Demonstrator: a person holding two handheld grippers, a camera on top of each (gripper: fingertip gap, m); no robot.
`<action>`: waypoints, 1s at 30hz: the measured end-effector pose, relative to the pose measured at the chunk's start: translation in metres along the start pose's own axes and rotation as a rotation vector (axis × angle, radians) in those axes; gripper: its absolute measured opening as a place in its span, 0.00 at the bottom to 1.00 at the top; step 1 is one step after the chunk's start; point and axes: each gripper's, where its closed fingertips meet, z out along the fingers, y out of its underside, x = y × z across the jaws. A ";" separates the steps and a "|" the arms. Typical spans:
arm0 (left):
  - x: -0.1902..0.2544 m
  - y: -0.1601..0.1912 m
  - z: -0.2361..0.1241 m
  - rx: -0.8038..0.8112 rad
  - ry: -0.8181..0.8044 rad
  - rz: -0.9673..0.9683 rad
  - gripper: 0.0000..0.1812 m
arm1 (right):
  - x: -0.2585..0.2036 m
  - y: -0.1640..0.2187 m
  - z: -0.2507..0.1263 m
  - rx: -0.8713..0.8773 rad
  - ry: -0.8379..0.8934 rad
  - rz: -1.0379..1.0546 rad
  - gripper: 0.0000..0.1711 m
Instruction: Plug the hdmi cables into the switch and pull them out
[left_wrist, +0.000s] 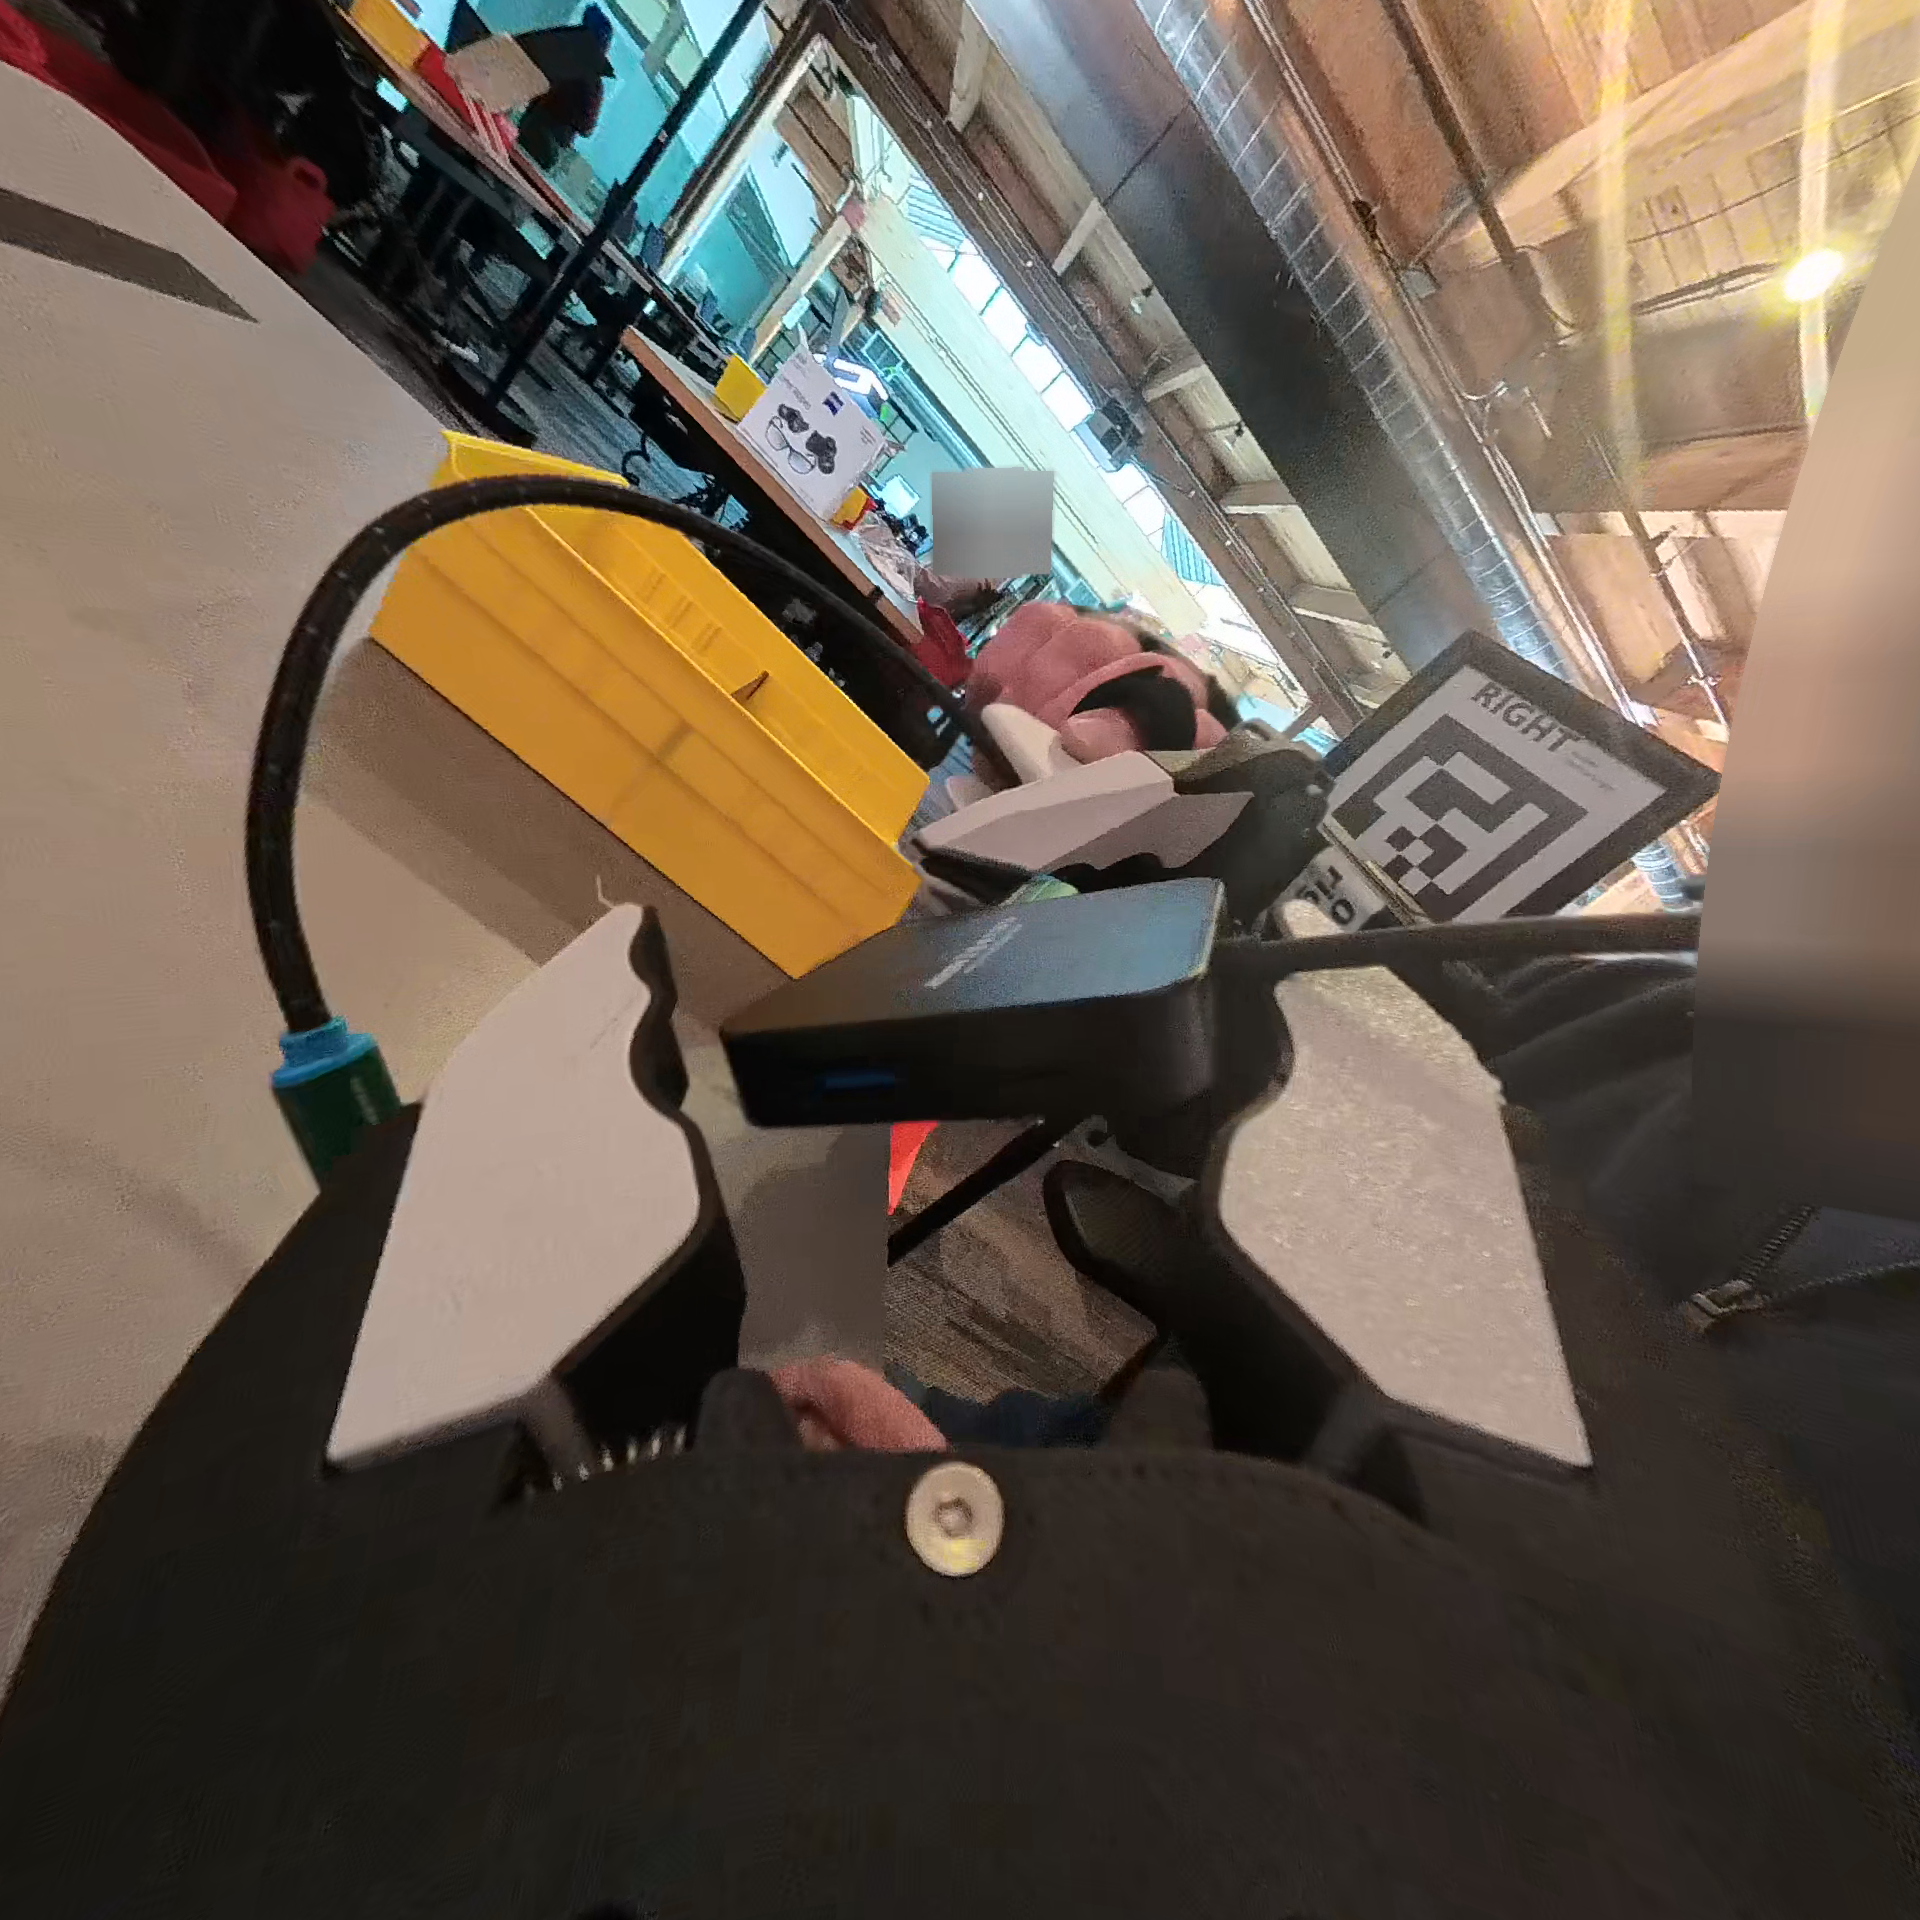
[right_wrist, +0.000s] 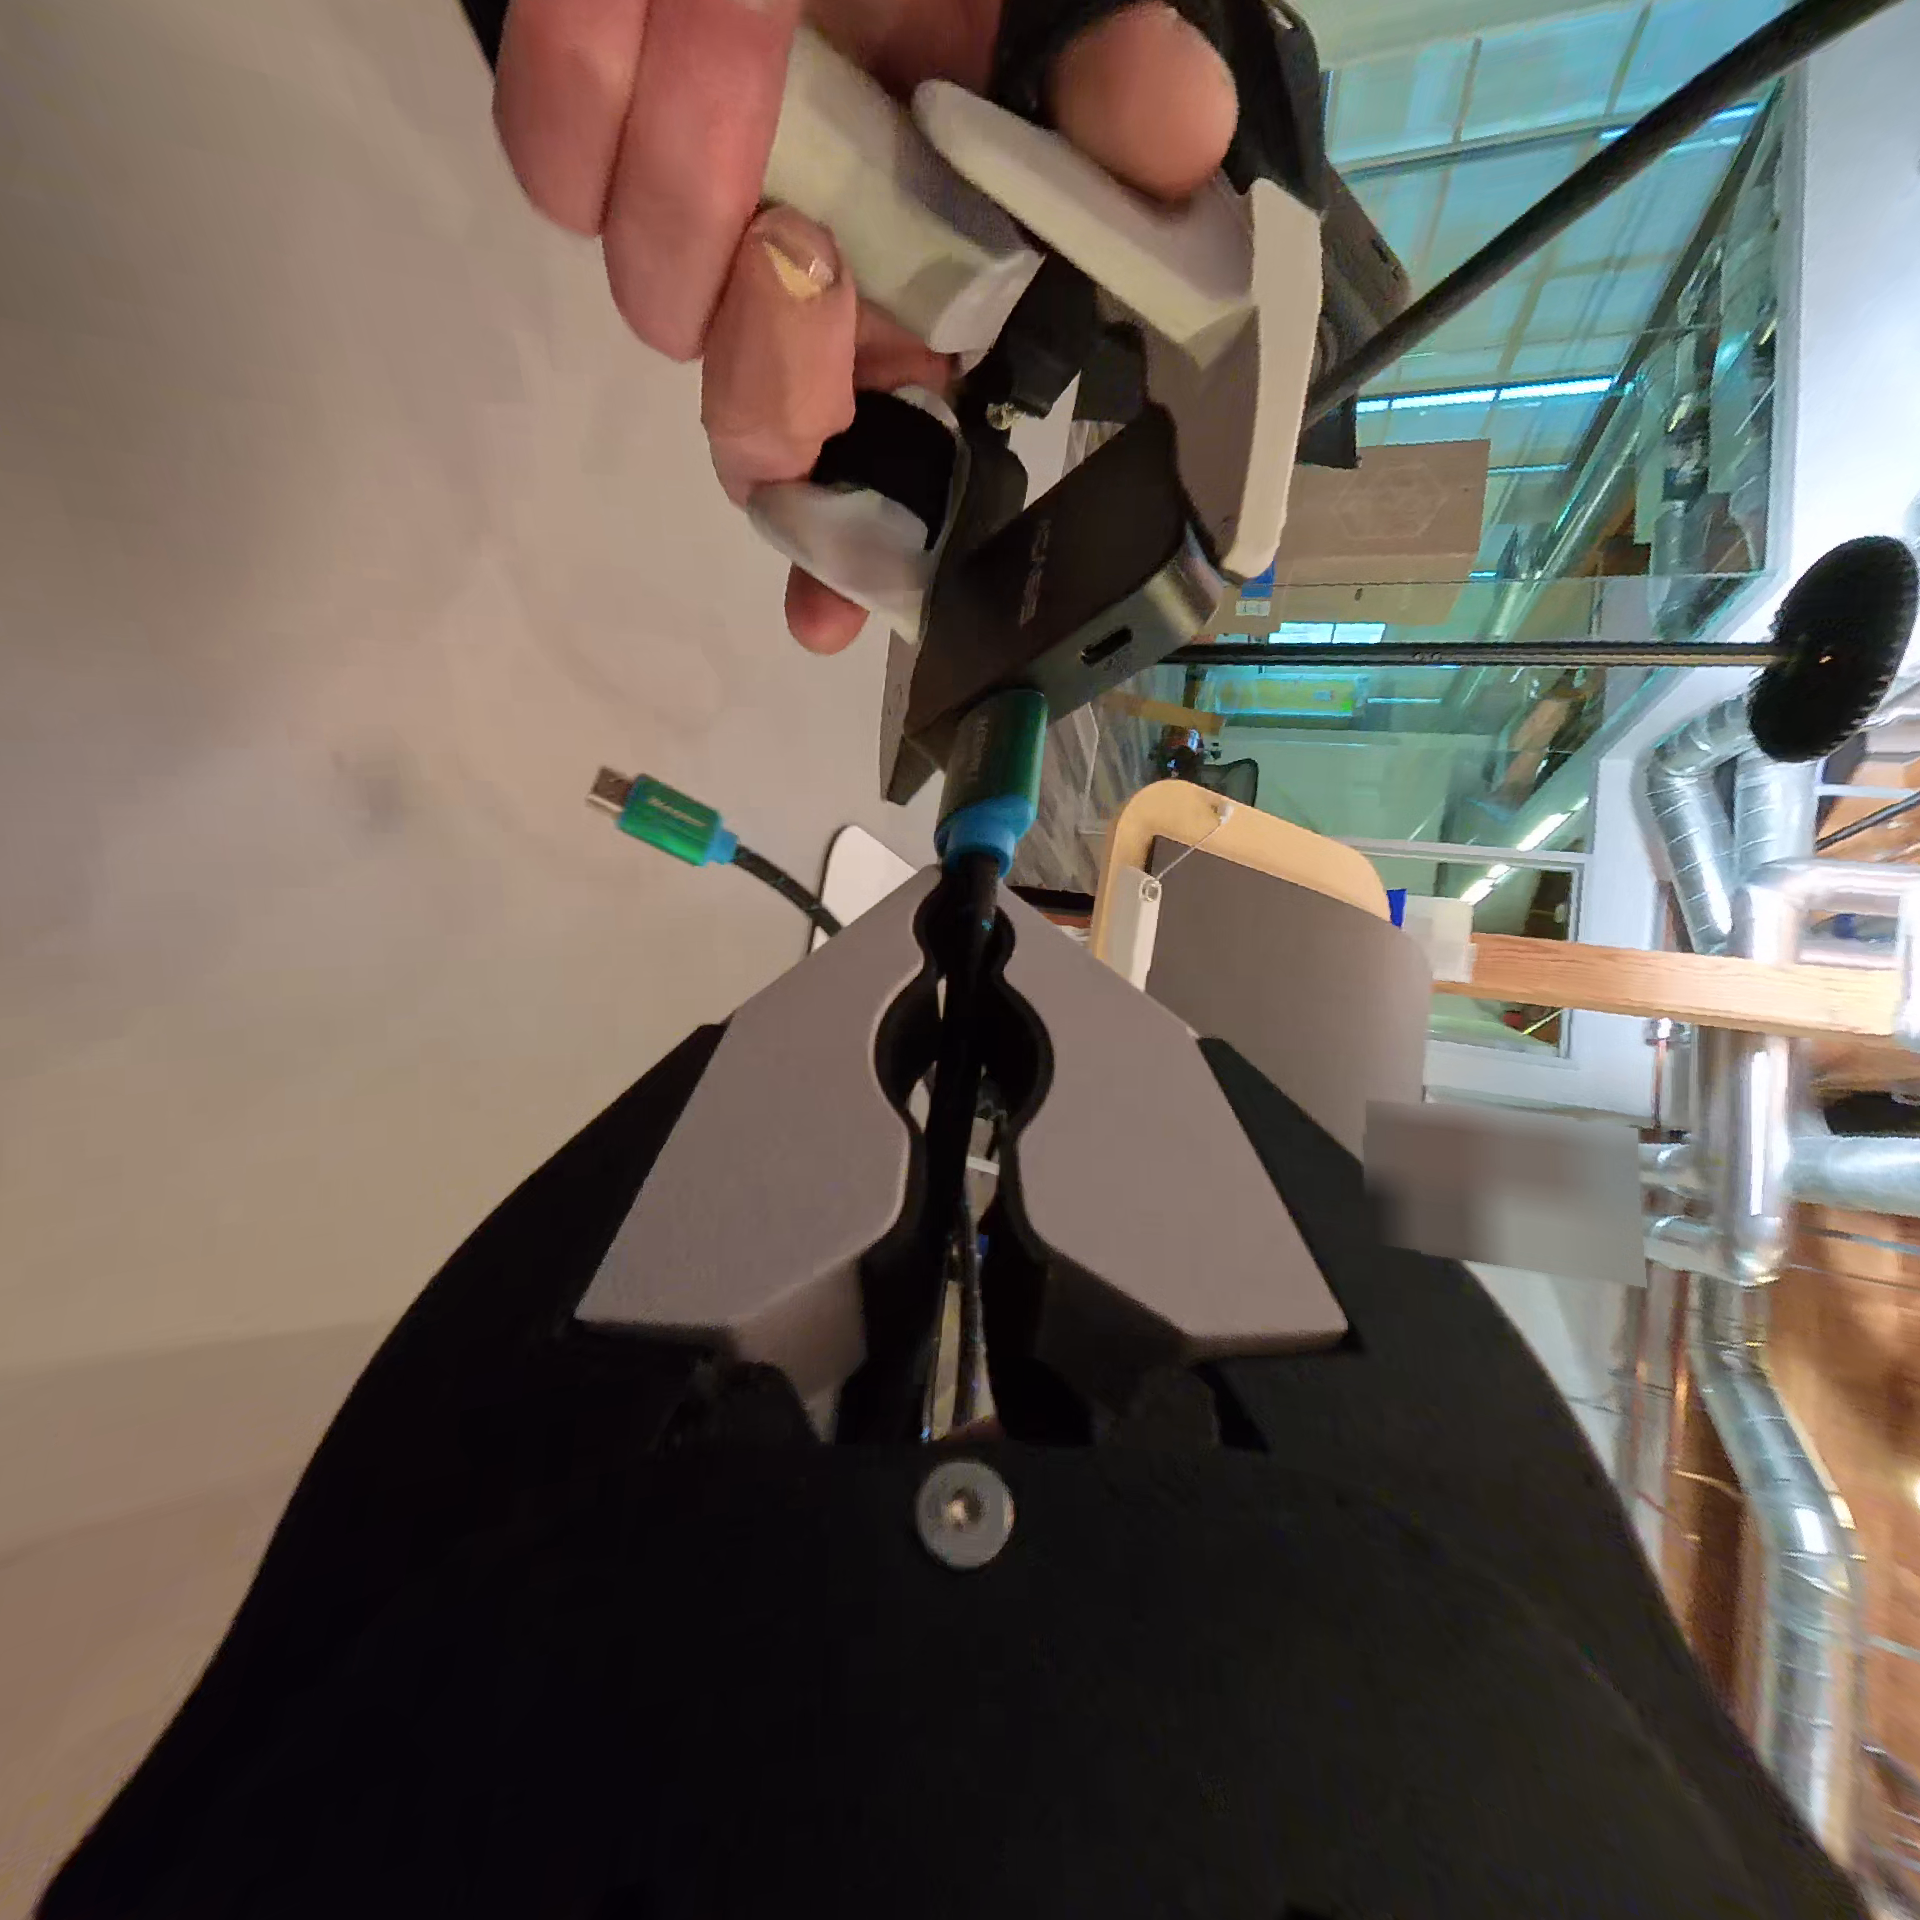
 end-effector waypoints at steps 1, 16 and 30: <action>0.001 0.002 -0.001 -0.015 0.008 -0.016 0.58 | 0.001 0.000 -0.001 -0.007 0.002 -0.024 0.00; 0.001 0.002 -0.006 0.058 -0.121 0.099 0.47 | -0.005 0.005 0.001 -0.004 0.021 0.076 0.00; -0.022 0.000 -0.019 0.099 -0.303 0.326 0.07 | -0.040 0.005 0.013 0.042 -0.085 0.615 0.00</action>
